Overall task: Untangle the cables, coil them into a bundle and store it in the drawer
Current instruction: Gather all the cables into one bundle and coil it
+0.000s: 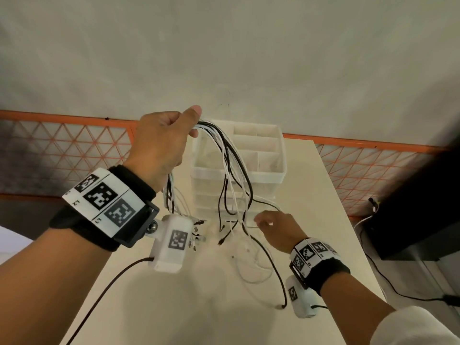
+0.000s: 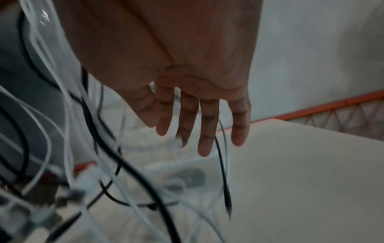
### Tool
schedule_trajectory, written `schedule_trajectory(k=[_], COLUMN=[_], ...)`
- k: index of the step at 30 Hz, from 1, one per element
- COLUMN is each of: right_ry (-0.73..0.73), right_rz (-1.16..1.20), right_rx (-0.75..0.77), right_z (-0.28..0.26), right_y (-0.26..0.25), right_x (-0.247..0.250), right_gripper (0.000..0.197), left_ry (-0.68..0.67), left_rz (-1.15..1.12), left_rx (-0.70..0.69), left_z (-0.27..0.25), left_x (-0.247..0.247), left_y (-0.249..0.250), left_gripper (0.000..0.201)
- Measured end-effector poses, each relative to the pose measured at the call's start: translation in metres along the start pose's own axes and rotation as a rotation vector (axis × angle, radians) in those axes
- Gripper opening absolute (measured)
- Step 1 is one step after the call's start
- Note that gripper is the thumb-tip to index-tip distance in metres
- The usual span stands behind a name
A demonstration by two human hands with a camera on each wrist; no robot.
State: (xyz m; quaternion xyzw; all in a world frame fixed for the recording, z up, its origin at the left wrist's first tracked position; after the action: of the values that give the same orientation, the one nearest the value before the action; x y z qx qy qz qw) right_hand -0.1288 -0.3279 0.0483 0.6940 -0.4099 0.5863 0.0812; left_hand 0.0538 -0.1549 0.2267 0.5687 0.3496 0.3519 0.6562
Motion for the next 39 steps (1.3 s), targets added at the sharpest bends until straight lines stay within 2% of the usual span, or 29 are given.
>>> schedule_trajectory(k=[3, 4, 6, 8, 10, 12, 14, 17, 21, 26, 28, 29, 31, 33, 35, 36, 37, 38, 39], right_ry=[0.283, 0.368, 0.443, 0.536, 0.682, 0.744, 0.679, 0.502, 0.249, 0.106, 0.034, 0.011, 0.048, 0.17, 0.28, 0.318, 0.352, 0.369, 0.374], right_rz=[0.206, 0.336, 0.52, 0.41, 0.265, 0.222, 0.166, 0.079, 0.113, 0.038, -0.047, -0.078, -0.058, 0.067, 0.142, 0.131, 0.082, 0.017, -0.022], right_rx=[0.148, 0.225, 0.349, 0.382, 0.388, 0.386, 0.362, 0.3, 0.152, -0.034, -0.06, -0.054, 0.004, 0.142, 0.289, 0.334, 0.358, 0.347, 0.317], right_z=[-0.014, -0.023, -0.038, -0.042, -0.039, -0.031, -0.021, -0.005, 0.004, 0.007, 0.005, 0.003, -0.006, -0.02, -0.035, -0.039, -0.04, -0.039, -0.036], right_y=[-0.027, -0.043, -0.08, -0.106, -0.117, -0.114, -0.102, -0.078, -0.041, -0.006, 0.003, 0.004, -0.008, -0.036, -0.074, -0.09, -0.103, -0.11, -0.112], right_x=[0.037, 0.052, 0.08, 0.093, 0.092, 0.082, 0.07, 0.051, 0.027, 0.006, 0.003, 0.007, 0.026, 0.056, 0.088, 0.099, 0.105, 0.108, 0.11], right_gripper=[0.018, 0.02, 0.036, 0.044, 0.028, 0.015, 0.017, 0.019, 0.022, 0.034, 0.031, 0.037, 0.06, 0.079, 0.081, 0.072, 0.053, 0.029, 0.017], left_ry=[-0.058, -0.084, -0.133, -0.162, -0.177, -0.183, -0.166, -0.105, -0.071, -0.053, -0.067, -0.086, -0.14, -0.193, -0.256, -0.298, -0.346, -0.389, -0.425], left_rz=[0.019, 0.032, 0.071, 0.109, 0.139, 0.184, 0.219, 0.195, 0.189, 0.115, 0.108, 0.124, 0.175, 0.248, 0.356, 0.403, 0.437, 0.466, 0.495], left_rx=[0.038, 0.049, 0.054, 0.039, 0.018, -0.002, -0.014, -0.016, -0.037, -0.034, -0.034, -0.029, 0.001, 0.005, -0.042, -0.086, -0.14, -0.192, -0.234], left_z=[-0.004, -0.006, -0.011, -0.014, -0.017, -0.018, -0.018, -0.013, -0.006, -0.002, 0.0, -0.001, -0.003, -0.009, -0.018, -0.022, -0.025, -0.027, -0.027], left_x=[-0.004, -0.008, -0.016, -0.022, -0.024, -0.021, -0.016, -0.008, 0.002, 0.005, 0.007, 0.008, 0.006, -0.003, -0.015, -0.021, -0.026, -0.029, -0.03], left_y=[-0.004, -0.006, -0.008, -0.008, -0.006, -0.004, -0.003, 0.002, 0.01, 0.011, 0.014, 0.014, 0.011, 0.004, -0.003, -0.006, -0.008, -0.01, -0.012], left_gripper=[0.042, 0.042, 0.043, 0.044, 0.044, 0.045, 0.044, 0.043, 0.044, 0.043, 0.042, 0.041, 0.042, 0.043, 0.044, 0.044, 0.044, 0.044, 0.046])
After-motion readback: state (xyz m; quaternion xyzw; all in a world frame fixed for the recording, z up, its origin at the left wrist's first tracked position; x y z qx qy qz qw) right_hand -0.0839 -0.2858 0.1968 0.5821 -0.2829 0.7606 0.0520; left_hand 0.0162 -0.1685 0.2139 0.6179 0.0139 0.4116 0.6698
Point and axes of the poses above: each hand's wrist, its own z-axis towards the middle knuckle, its own x-axis out of the back of the hand, y = z × x, the point moved 1 cm from there along z, towards the middle knuckle, and after that the axes turned 9 degrees about -z, right-handed, at the moved point
